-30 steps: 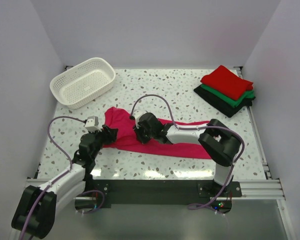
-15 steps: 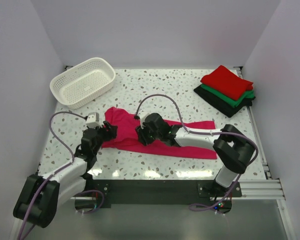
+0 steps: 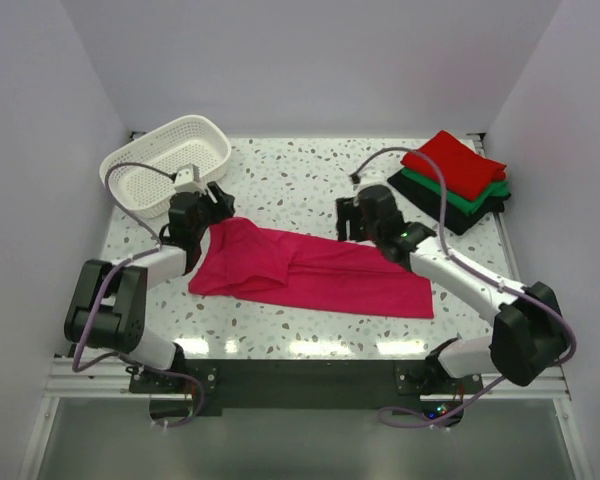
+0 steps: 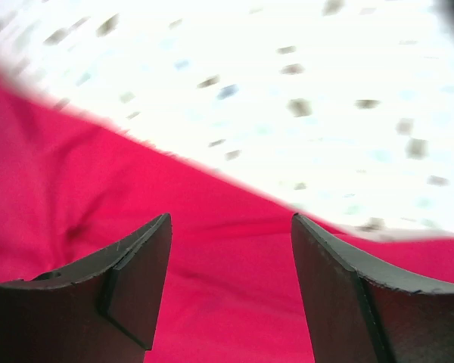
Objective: Fold and stack the t-shirts
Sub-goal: Fold the tshirt
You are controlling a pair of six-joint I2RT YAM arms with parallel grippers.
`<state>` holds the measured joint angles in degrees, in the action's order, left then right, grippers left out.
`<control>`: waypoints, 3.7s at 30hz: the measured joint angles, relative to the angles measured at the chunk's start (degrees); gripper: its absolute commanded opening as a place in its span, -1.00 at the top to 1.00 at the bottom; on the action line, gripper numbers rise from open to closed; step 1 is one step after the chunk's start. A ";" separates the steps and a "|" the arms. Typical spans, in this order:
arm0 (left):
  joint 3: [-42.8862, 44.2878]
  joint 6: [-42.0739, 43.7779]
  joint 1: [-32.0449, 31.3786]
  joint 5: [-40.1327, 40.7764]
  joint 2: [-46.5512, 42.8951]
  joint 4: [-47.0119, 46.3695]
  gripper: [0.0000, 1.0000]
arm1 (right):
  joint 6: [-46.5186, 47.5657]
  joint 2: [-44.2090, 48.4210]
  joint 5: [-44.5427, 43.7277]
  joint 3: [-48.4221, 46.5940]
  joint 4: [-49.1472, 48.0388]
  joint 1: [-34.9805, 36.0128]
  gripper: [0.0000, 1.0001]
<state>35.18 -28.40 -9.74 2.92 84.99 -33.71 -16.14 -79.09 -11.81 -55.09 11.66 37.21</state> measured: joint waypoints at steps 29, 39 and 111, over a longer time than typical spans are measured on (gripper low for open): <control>9.64 -1.18 5.40 -18.03 21.92 -1.57 -0.03 | -5.73 -11.41 3.76 2.84 8.52 -36.96 -0.32; 9.70 -2.67 6.36 -20.72 23.12 -3.39 0.66 | -5.97 -14.69 5.16 2.84 8.66 -38.21 0.10; 5.46 -9.18 8.28 -23.43 20.74 -4.24 0.06 | -7.19 -17.44 -0.46 -0.20 11.82 -39.15 1.00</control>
<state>40.64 -37.58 -1.45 -20.51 105.73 -37.95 -23.33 -96.53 -12.27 -55.29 23.49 -1.93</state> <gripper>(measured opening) 0.472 0.051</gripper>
